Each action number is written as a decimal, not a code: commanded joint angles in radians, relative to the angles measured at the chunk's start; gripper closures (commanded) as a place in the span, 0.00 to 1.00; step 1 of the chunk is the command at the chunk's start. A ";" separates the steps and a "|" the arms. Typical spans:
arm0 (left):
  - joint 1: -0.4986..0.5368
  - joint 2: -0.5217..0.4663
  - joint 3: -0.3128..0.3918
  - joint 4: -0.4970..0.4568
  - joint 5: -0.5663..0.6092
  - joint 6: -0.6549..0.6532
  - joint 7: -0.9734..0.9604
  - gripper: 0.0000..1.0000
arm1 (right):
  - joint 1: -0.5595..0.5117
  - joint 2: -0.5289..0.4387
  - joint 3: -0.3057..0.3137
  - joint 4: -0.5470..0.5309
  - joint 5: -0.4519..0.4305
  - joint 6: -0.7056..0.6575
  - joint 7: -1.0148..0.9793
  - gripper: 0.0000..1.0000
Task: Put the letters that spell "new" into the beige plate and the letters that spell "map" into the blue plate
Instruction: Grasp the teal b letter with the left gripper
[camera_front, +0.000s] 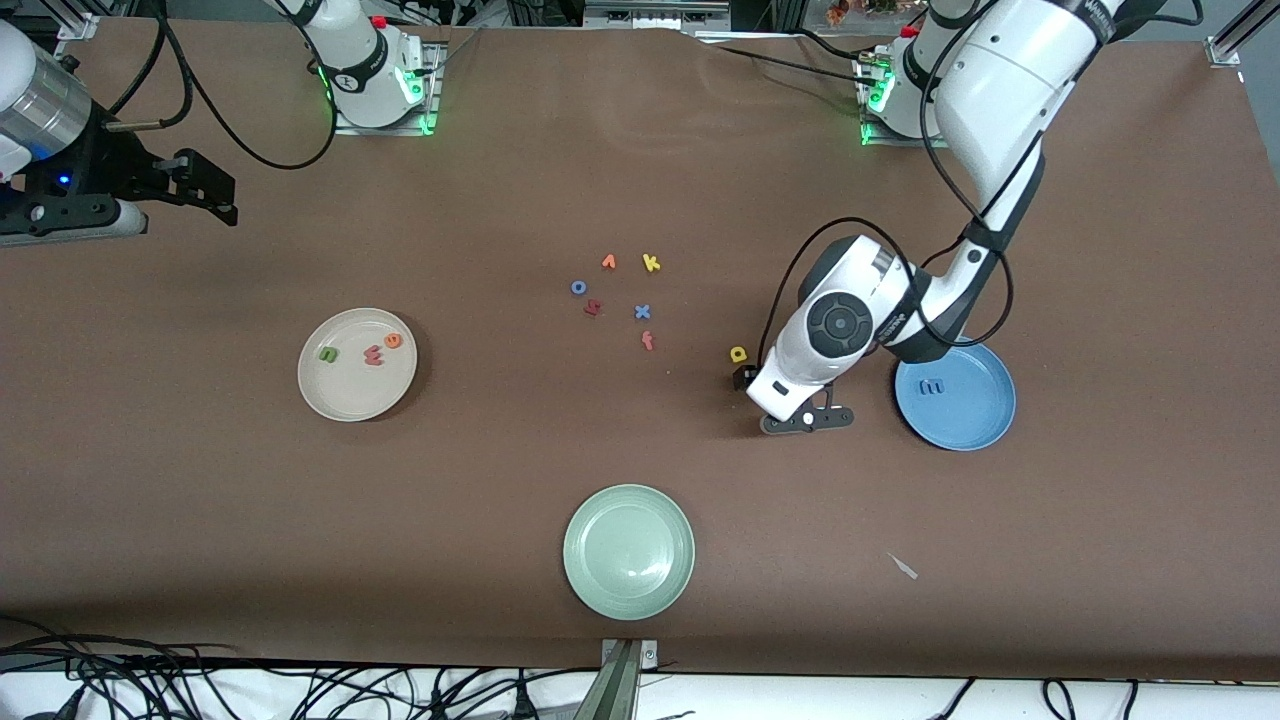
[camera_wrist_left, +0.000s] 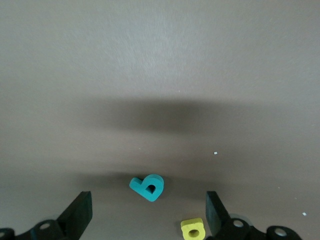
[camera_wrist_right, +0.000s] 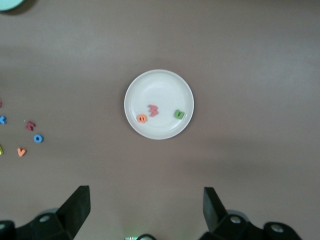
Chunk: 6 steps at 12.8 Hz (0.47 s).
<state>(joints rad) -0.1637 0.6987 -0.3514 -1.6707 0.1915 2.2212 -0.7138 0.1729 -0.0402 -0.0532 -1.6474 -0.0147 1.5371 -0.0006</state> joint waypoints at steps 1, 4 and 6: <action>-0.007 0.005 0.002 -0.032 -0.020 0.026 -0.026 0.06 | -0.001 0.014 0.006 0.028 0.018 -0.081 -0.012 0.00; -0.008 0.019 0.003 -0.069 -0.004 0.089 -0.019 0.18 | -0.007 0.016 0.004 0.035 0.015 -0.072 -0.013 0.00; -0.004 0.031 0.005 -0.101 -0.004 0.162 -0.012 0.22 | -0.007 0.028 0.004 0.035 0.013 -0.066 -0.015 0.00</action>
<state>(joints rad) -0.1673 0.7249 -0.3510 -1.7400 0.1913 2.3232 -0.7269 0.1726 -0.0342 -0.0503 -1.6463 -0.0142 1.4883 -0.0006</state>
